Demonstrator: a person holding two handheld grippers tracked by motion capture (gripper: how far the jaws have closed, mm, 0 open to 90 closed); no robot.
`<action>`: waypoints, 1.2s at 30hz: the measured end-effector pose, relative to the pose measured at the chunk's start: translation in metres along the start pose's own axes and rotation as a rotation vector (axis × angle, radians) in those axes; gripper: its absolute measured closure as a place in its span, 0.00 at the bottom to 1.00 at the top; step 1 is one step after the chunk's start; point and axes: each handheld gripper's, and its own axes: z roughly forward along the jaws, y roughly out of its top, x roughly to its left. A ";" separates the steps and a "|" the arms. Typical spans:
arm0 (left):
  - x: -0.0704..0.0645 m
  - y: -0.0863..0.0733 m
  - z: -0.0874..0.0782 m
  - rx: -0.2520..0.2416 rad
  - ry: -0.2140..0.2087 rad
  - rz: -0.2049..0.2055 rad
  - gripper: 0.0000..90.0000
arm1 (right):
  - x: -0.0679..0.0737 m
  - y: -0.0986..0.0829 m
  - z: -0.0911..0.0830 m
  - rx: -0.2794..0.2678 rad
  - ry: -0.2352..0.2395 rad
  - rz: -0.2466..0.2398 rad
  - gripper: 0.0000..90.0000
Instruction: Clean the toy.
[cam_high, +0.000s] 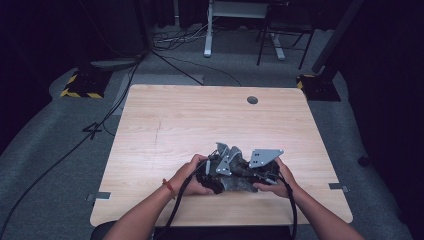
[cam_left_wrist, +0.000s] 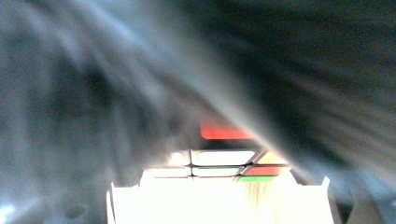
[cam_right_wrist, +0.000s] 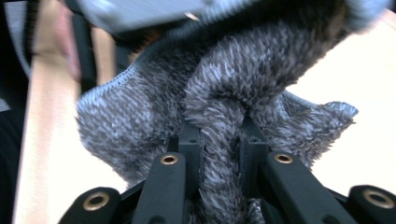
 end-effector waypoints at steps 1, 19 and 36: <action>0.000 -0.001 -0.001 -0.003 -0.006 -0.002 0.38 | -0.003 -0.002 -0.002 -0.002 -0.009 0.010 0.86; -0.001 0.003 0.002 -0.004 0.001 0.003 0.38 | 0.015 0.011 0.007 -0.023 0.064 -0.023 0.85; 0.000 -0.001 -0.017 -0.040 0.009 0.000 0.38 | -0.010 -0.008 -0.013 -0.010 -0.044 0.041 0.86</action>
